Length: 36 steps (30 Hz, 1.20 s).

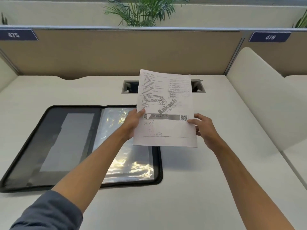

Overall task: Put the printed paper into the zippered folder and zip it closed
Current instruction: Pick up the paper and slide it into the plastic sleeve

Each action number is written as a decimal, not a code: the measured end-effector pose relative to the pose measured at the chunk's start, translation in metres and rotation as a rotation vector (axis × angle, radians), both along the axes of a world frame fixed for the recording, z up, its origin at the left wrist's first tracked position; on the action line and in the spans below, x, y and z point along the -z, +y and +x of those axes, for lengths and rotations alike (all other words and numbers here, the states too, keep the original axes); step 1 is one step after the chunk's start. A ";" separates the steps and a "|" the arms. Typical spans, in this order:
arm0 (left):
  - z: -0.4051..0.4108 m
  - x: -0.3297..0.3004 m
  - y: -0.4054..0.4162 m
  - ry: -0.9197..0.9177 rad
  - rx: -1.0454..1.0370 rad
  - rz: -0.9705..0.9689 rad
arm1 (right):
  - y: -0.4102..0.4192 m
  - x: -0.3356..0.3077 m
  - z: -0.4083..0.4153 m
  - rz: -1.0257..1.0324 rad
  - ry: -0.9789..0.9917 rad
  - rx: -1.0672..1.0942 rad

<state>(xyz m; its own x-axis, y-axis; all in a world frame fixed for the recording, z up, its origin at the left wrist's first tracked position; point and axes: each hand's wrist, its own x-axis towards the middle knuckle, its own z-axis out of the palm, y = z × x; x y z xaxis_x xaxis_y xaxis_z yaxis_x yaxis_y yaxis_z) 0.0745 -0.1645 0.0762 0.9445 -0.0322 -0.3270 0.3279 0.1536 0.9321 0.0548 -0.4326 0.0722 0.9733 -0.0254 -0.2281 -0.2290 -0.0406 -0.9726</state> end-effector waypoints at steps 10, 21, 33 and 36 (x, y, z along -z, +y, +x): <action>0.007 0.025 0.046 0.013 0.030 0.090 | 0.050 0.004 0.051 0.015 0.077 -0.189; 0.045 0.046 0.091 -0.185 -0.100 0.538 | 0.060 0.016 0.091 0.040 0.002 -0.158; 0.088 0.079 0.142 -0.368 0.283 1.463 | 0.024 0.025 0.113 0.005 -0.030 -0.091; 0.088 0.082 0.143 -0.387 0.251 1.420 | 0.021 0.024 0.117 0.004 -0.031 -0.077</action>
<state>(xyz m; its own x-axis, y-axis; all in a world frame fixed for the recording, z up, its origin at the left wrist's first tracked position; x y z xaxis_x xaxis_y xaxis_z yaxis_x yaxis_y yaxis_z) 0.1627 -0.0215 -0.0056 0.9960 -0.0807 0.0388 -0.0884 -0.9544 0.2851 0.1714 -0.4115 0.0486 0.9789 0.0502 -0.1979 -0.1952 -0.0534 -0.9793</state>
